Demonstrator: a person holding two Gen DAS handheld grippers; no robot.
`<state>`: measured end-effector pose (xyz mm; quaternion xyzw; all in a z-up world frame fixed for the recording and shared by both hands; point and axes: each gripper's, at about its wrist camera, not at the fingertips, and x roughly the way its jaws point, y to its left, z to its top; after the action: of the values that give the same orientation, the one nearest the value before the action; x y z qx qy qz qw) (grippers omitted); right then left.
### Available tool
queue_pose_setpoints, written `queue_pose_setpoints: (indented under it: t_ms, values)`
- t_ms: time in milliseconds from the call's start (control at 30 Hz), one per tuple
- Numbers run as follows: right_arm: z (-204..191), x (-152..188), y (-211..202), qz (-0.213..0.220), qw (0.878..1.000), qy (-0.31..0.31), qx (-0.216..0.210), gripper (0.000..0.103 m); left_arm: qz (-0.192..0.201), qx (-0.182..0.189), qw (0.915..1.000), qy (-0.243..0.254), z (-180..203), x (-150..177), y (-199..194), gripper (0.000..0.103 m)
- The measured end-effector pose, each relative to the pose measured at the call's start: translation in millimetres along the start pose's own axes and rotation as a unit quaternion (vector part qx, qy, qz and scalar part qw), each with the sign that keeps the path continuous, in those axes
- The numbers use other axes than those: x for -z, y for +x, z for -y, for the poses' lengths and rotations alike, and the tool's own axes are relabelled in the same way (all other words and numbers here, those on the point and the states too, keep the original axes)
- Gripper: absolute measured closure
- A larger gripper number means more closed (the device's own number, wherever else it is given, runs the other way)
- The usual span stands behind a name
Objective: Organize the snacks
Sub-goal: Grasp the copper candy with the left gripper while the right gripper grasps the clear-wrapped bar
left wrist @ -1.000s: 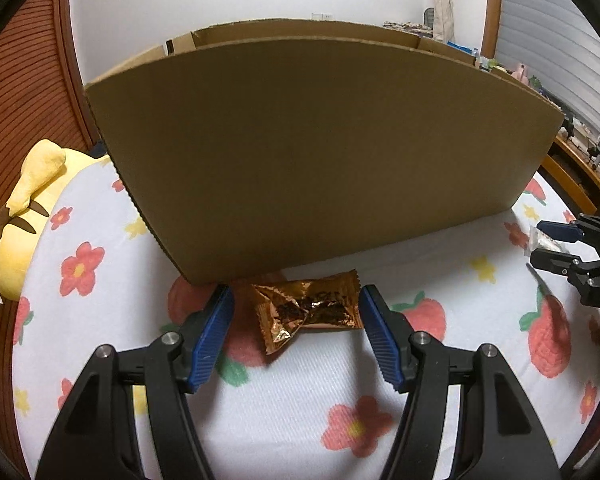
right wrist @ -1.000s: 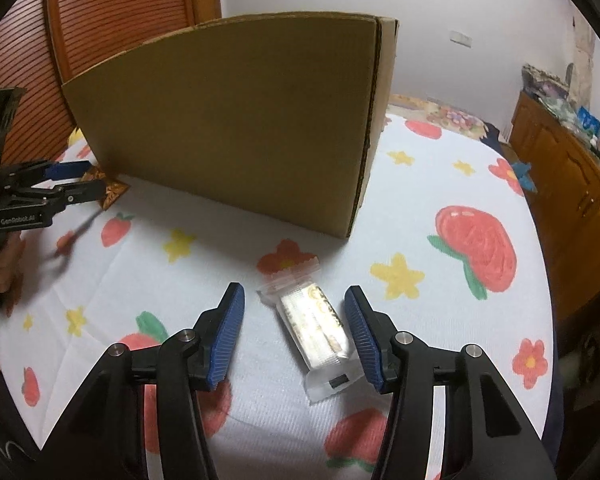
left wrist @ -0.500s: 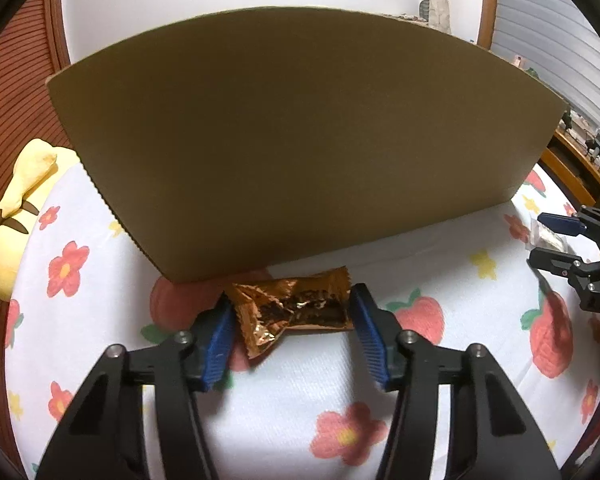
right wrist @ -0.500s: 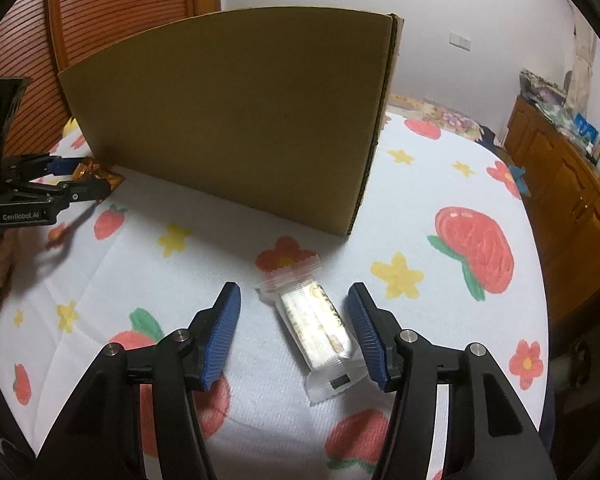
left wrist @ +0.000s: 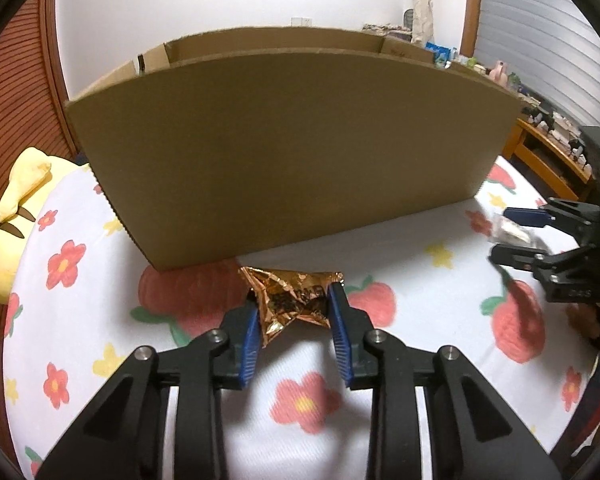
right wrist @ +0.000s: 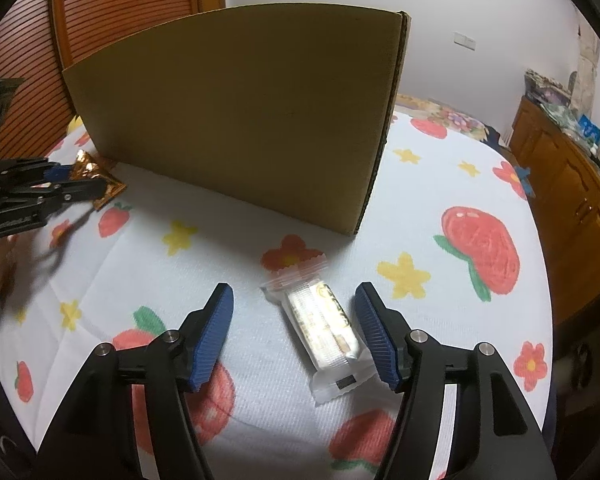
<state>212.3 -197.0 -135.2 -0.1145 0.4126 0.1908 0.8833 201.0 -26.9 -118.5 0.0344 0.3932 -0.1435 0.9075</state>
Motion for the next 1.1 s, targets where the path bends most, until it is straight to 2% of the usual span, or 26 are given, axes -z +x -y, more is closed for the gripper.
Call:
queue_pose_setpoints:
  t_ms: [200,500,567,700,733,767,800,1100]
  values:
    - [0,1,0,-0.001,1.0,0.0,0.001,0.035,0.015,0.01,0.9998,0.0,-1,3,-20,0.073]
    - [-1,2,-3,-0.006,1.0,0.002,0.002,0.035,0.023,0.015,0.9996,0.004,10,6,-29,0.073]
    - [2,2,-8,-0.005,1.0,0.01,-0.01,0.042,0.028,0.017,0.9995,0.004,10,7,-34,0.073]
    - [7,3,-9,-0.012,1.0,0.013,-0.003,0.055,0.038,0.017,0.9991,0.005,12,5,-43,0.073]
    - [8,3,-9,-0.012,1.0,0.012,-0.001,0.064,0.04,0.017,0.999,0.004,12,5,-45,0.073]
    - [8,4,-10,-0.011,1.0,0.008,0.003,0.077,0.042,0.016,0.999,0.004,12,4,-46,0.073]
    - [8,4,-11,-0.011,1.0,0.006,0.002,0.084,0.044,0.014,0.9989,0.004,12,4,-48,0.073]
    - [2,6,-22,0.006,1.0,0.004,-0.003,0.084,0.068,0.0,0.9977,0.004,9,-9,-66,0.073]
